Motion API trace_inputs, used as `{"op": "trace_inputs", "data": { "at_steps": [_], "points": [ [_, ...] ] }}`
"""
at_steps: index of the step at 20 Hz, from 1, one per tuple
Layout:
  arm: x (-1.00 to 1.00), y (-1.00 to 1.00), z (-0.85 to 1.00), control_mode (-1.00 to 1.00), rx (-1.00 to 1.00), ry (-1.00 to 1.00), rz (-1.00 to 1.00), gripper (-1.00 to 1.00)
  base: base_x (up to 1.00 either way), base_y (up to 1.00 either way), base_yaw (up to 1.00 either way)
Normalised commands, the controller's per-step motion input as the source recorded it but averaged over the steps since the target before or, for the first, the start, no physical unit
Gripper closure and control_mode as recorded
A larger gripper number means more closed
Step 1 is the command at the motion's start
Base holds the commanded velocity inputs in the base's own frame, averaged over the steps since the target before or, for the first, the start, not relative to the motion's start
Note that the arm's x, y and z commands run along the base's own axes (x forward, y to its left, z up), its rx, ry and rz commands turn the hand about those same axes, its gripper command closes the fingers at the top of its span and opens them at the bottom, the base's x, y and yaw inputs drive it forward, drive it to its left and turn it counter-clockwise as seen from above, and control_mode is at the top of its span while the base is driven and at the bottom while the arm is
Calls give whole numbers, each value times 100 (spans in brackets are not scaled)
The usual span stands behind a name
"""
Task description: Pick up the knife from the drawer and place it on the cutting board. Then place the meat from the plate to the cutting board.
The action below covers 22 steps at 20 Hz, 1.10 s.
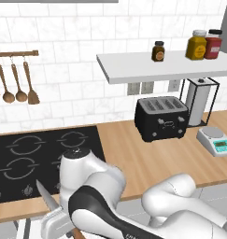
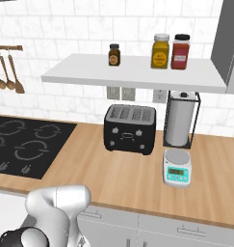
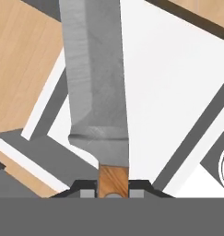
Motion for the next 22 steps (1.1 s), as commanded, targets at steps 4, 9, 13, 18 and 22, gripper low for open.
{"op": "trace_inputs", "data": {
  "at_steps": [4, 9, 13, 18, 22],
  "points": [
    [53, -43, 16, -100, 9, 0, -15, 100, 0, 0, 0],
    [39, -51, 12, -100, 12, 0, -11, 100, 0, 0, 0],
    [18, -42, 3, -100, 12, 0, -5, 100, 0, 0, 0],
    [9, -5, 0, -100, 2, 0, 0, 100, 0, 0, 0],
    [0, -6, 1, 100, 0, -1, 0, 100, -8, -11, -1]
  ]
}}
